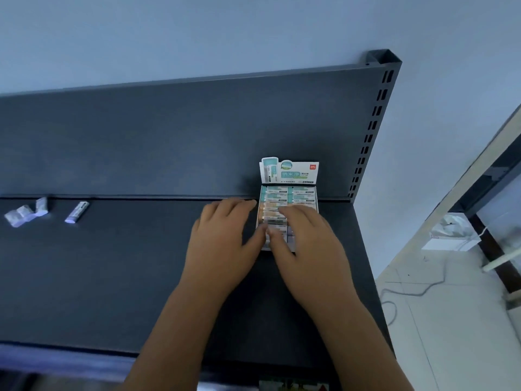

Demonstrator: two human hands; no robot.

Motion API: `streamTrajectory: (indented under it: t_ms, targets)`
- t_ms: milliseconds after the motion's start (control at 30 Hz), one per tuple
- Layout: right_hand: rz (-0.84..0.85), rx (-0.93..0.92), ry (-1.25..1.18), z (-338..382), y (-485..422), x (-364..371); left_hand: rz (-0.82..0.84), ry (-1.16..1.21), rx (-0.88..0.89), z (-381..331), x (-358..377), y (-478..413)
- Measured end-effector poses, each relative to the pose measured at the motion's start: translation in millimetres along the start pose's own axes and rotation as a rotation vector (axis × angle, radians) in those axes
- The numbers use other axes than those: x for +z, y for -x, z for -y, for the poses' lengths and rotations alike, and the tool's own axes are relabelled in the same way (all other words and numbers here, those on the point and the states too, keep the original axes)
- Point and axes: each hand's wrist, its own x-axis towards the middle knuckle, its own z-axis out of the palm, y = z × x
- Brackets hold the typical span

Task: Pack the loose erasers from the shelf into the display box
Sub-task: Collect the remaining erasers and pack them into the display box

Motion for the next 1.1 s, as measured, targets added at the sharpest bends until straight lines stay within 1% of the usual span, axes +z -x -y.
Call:
streamTrajectory:
  t_ms: [167, 300, 467, 600, 733, 833, 900, 1100]
  targets:
    - [0.045, -0.02, 0.026, 38, -6, 32, 0.039, -0.018, -0.029, 49, -20, 11]
    - [0.041, 0.025, 0.06, 75, -7, 77, 0.012, -0.003, -0.014, 108, -43, 8]
    - [0.015, 0.118, 0.086, 133, -3, 135, 0.052, 0.029, 0.052, 191, -78, 10]
    - [0.011, 0.154, 0.061, 172, 1, 167, 0.089, 0.044, 0.076, 237, -100, 18]
    - [0.045, 0.141, 0.05, 196, 15, 182, 0.138, 0.057, 0.072, 260, -111, 33]
    - [0.054, 0.134, 0.069, 203, 24, 185, 0.153, 0.077, 0.056, 265, -113, 43]
    - [0.079, 0.125, 0.078, 205, 25, 188, 0.147, 0.049, 0.043, 266, -113, 46]
    - [0.085, 0.124, 0.007, 222, 20, 209, 0.157, 0.03, 0.037, 279, -125, 53]
